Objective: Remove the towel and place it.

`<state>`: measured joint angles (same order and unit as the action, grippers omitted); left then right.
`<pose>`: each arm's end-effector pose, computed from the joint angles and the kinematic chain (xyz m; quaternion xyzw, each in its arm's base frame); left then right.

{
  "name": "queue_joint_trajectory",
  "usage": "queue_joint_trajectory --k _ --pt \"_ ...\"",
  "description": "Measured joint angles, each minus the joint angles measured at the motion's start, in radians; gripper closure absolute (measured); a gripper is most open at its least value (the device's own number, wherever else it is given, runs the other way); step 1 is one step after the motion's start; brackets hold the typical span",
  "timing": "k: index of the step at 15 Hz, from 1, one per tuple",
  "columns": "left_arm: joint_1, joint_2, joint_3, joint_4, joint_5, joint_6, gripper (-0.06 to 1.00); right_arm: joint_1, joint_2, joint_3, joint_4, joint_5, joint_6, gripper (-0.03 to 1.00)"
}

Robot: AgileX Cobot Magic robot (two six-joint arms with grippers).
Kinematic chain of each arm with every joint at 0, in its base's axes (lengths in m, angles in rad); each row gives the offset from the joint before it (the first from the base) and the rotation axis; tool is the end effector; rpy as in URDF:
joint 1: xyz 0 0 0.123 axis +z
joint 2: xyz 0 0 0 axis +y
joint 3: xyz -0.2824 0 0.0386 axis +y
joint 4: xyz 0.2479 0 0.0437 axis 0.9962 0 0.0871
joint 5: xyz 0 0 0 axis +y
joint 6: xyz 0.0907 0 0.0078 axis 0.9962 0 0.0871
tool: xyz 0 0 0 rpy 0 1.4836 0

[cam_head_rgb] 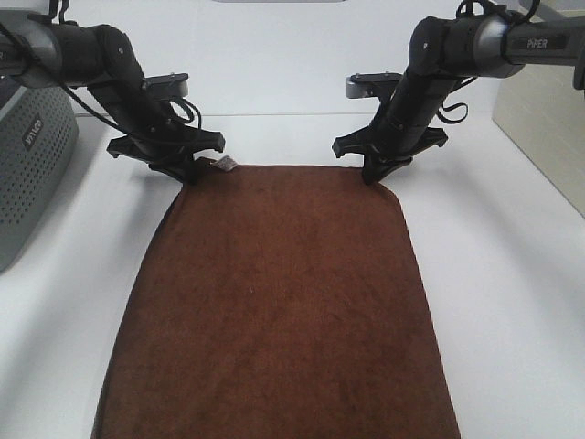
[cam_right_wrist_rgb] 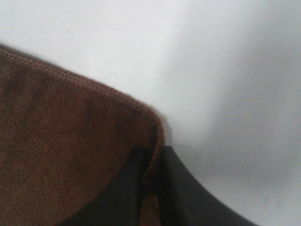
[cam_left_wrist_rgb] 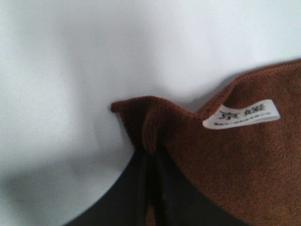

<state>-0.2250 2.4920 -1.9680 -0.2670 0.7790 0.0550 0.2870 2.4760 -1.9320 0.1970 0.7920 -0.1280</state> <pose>0.5004 -0.1319 0.0935 0.0602 0.9767 -0.1232 0.1651 0.4855 0.1565 0.0908 -0.1466 0.9729 0.0926 0.1527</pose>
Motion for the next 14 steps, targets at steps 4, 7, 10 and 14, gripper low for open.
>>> queue_joint_trajectory --k 4,7,10,14 --pt "0.0 0.0 0.001 -0.001 -0.001 0.001 0.94 0.001 0.0 0.0 0.001 0.0 0.001 0.96" --pt "0.0 0.0 0.001 -0.001 -0.01 0.001 0.94 0.001 0.0 -0.001 -0.006 -0.007 0.001 0.96" --pt "0.0 0.006 0.003 -0.003 -0.067 0.001 0.94 0.002 0.016 -0.053 -0.038 -0.019 0.001 0.96" --pt "0.0 0.012 0.007 0.0 -0.173 0.001 0.94 0.003 0.027 -0.178 -0.111 -0.101 0.001 0.96"
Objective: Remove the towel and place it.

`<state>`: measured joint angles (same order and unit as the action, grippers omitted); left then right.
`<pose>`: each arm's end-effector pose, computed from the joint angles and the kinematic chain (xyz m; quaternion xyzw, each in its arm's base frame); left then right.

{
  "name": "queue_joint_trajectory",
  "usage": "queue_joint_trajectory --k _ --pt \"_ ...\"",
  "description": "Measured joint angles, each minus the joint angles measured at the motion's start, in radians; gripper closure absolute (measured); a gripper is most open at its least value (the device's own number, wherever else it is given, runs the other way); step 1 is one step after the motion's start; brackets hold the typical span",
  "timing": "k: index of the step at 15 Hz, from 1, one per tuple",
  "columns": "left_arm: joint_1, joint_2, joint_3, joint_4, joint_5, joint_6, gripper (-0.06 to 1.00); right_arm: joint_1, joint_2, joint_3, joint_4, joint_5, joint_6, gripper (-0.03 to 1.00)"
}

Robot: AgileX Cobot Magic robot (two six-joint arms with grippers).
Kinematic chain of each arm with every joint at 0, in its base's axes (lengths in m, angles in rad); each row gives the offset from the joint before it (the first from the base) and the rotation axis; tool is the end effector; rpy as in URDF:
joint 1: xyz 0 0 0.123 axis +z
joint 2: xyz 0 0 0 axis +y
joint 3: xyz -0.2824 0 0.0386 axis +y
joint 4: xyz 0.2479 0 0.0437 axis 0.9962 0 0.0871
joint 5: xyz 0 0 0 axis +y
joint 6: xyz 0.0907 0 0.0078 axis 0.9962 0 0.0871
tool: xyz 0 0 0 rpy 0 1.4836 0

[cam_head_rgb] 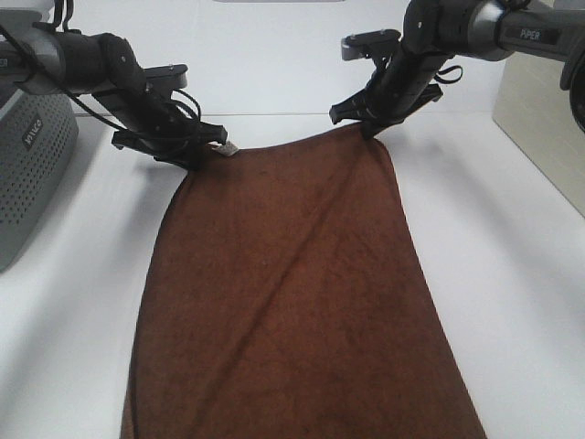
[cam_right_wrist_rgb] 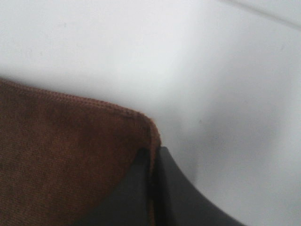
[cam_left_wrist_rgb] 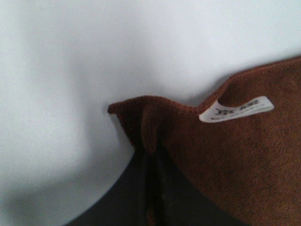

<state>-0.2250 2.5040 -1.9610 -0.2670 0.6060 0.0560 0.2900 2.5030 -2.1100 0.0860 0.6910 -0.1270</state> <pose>0.5134 -0.1316 0.0915 0.0484 0.9619 -0.1216 0.2401 0.5207 0.1606 0.1295 -0.1748 0.9424 0.0586 0.2790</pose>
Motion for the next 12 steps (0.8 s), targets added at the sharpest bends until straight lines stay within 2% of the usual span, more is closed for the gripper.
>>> queue_joint_trajectory --k 2,5,6,12 --pt "0.0 0.006 -0.01 0.019 -0.093 0.0 0.94 0.0 0.0 -0.031 -0.045 -0.059 0.0 0.96" --pt "0.0 0.006 -0.044 0.038 -0.152 0.0 0.94 0.0 0.0 -0.031 -0.047 -0.088 0.0 0.96" --pt "0.0 0.006 -0.063 0.054 -0.223 0.0 0.94 0.0 0.0 -0.031 -0.049 -0.133 0.0 0.96" --pt "0.0 0.006 -0.063 0.079 -0.382 0.0 0.94 0.0 0.0 -0.031 -0.053 -0.278 0.0 0.96"
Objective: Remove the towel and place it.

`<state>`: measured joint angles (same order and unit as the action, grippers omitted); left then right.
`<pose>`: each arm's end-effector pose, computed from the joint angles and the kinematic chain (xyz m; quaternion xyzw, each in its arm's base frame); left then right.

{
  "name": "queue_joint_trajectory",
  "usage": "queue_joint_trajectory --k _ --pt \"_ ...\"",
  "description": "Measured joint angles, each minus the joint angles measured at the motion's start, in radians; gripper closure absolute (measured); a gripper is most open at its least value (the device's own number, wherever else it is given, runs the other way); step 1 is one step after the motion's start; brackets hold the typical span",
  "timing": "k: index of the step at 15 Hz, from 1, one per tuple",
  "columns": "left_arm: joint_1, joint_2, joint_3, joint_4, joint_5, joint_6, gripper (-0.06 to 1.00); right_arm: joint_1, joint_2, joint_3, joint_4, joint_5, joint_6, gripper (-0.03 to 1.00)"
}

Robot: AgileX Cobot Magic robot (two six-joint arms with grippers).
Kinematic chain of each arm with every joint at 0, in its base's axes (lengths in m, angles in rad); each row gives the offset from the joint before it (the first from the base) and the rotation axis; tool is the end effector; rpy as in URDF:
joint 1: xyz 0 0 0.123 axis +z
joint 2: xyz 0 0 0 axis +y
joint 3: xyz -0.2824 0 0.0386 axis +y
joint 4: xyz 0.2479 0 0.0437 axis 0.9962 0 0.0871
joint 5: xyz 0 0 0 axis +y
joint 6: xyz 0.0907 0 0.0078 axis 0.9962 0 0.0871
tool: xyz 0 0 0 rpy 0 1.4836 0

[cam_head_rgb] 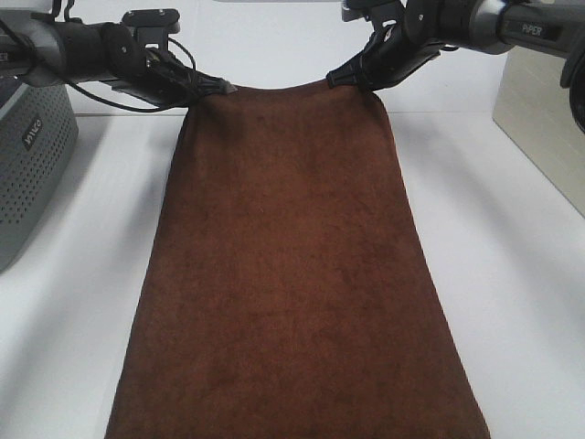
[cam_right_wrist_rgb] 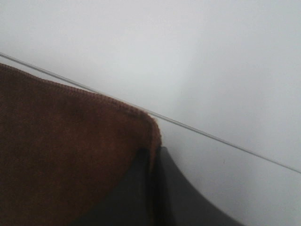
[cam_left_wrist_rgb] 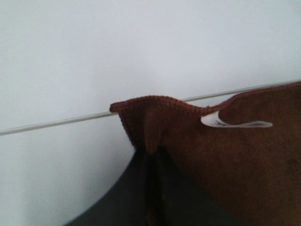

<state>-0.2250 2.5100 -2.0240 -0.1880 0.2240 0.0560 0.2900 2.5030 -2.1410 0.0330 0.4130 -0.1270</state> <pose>0.5493 -0.1296 0.1286 0.0528 0.8872 -0.0985 0.4477 0.5433 0.1634 0.1555 -0.1765 0.8867 0.0472 0.4248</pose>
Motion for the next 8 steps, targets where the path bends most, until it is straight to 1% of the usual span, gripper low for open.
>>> queue_joint_trajectory --k 4,8 --pt "0.0 0.0 0.0 0.013 -0.085 0.0 0.94 0.0 0.0 0.0 0.0 -0.046 0.0 0.96" --pt "0.0 0.0 0.0 0.025 -0.132 0.0 0.94 0.0 0.0 0.0 0.0 -0.079 0.0 0.96"
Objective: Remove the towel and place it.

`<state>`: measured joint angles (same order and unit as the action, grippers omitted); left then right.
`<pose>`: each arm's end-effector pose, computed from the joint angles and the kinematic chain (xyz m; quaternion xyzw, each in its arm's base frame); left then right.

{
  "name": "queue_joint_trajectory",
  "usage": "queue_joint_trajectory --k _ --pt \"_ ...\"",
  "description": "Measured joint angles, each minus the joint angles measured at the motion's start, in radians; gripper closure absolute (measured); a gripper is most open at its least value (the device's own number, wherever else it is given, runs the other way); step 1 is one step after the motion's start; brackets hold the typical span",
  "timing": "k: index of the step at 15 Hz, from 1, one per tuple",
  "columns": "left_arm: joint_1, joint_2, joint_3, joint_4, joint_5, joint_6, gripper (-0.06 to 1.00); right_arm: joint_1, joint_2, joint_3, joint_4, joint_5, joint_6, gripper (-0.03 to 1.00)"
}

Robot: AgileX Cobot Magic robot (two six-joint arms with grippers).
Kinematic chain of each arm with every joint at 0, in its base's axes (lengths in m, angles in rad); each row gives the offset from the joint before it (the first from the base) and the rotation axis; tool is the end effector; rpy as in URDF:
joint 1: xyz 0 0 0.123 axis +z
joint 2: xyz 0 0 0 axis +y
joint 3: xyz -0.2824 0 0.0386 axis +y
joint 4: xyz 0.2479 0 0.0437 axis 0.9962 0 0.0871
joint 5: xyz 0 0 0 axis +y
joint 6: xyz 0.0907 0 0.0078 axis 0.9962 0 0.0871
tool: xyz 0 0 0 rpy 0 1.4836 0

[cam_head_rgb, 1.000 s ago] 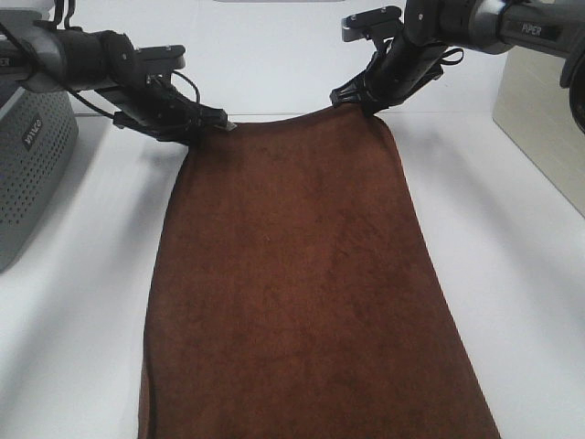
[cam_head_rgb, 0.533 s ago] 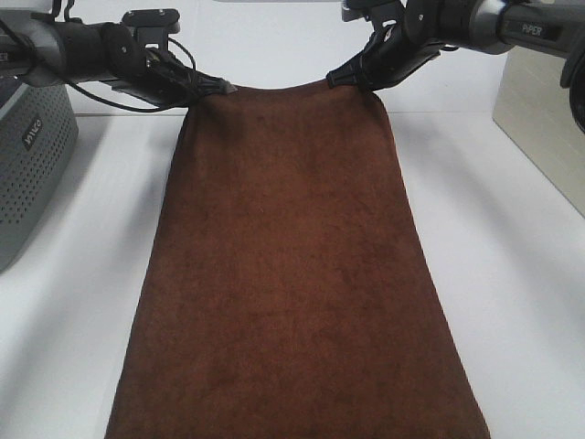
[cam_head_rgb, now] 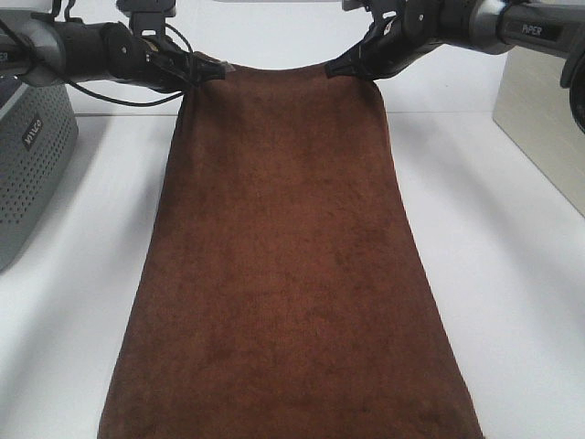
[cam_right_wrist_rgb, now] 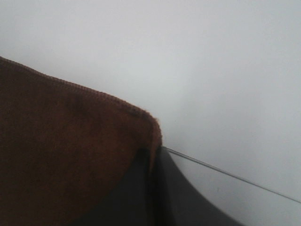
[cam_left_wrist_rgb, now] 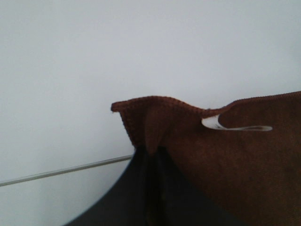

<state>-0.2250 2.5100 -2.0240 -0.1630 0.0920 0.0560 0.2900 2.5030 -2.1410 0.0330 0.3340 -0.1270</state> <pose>0.5559 -0.1286 0.1385 0.0547 0.8556 -0.0912 0.5065 0.5475 0.1644 0.1613 -0.1724 0.8696 0.0496 0.4601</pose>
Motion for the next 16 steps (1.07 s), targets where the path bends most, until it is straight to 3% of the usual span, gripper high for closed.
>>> queue_joint_trajectory --k 8,16 --pt "0.0 0.031 0.0 0.003 -0.042 0.0 0.94 0.0 0.038 0.0 0.007 -0.053 0.0 0.96" --pt "0.0 0.096 0.0 0.003 -0.167 0.0 0.94 -0.001 0.087 0.0 0.007 -0.12 0.0 0.96"
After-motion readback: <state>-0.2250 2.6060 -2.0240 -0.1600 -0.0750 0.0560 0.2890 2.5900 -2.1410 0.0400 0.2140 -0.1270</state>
